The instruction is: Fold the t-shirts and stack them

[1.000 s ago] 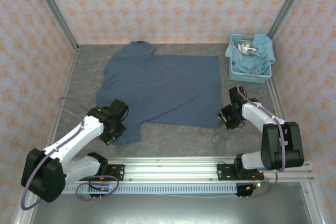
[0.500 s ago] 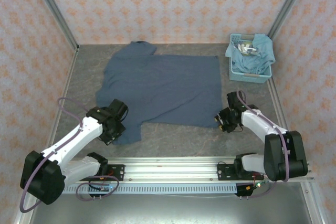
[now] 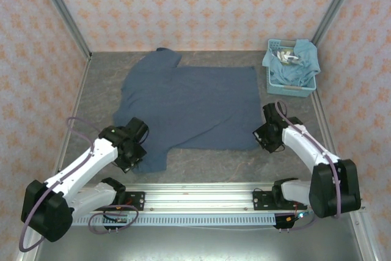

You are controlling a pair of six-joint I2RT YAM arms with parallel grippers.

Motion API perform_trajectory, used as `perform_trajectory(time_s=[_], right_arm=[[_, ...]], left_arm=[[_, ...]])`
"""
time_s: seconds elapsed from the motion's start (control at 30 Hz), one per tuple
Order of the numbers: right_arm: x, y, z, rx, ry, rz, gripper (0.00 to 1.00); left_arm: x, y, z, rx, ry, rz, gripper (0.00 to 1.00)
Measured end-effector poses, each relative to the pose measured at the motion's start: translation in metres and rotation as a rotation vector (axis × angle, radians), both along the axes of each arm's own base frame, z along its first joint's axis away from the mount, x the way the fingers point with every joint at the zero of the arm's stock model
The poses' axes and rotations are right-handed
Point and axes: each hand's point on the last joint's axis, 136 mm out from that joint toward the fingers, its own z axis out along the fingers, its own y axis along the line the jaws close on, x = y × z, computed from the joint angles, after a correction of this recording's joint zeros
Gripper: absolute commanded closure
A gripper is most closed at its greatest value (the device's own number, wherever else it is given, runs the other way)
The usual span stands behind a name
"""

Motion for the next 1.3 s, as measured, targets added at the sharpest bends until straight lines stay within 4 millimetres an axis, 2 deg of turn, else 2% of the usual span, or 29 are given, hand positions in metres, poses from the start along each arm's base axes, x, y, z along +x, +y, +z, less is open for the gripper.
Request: perform_trajectory(time_s=[0.17,0.3,0.43,0.63,0.8,1.07,1.3], right_arm=[[-0.022,-0.008,0.009,-0.042,0.047,0.038,1.00],[-0.035,-0.009,0.012,-0.049,0.072,0.052,1.00],[-0.037,-0.009,0.013,-0.050,0.077,0.052,1.00],[-0.037,-0.009,0.009,-0.053,0.105,0.048,1.00],[-0.025,-0.007,0.012,-0.052,0.111,0.040,1.00],[0.007,-0.005,0.015,-0.050,0.115,0.015,1.00],[0.034,-0.009,0.016,-0.048,0.118,-0.027,1.00]], left_arm=[[-0.011,-0.016,0.015,-0.045,-0.023,-0.032,1.00],[-0.017,-0.016,0.018,-0.039,-0.026,-0.031,1.00],[-0.004,-0.015,0.028,-0.009,-0.070,-0.028,1.00],[0.040,-0.024,0.058,0.045,-0.187,-0.080,1.00],[0.085,-0.031,0.077,0.081,-0.256,-0.134,1.00],[0.156,-0.028,0.083,0.155,-0.268,-0.232,1.00],[0.199,-0.024,0.082,0.218,-0.262,-0.300,1.00]])
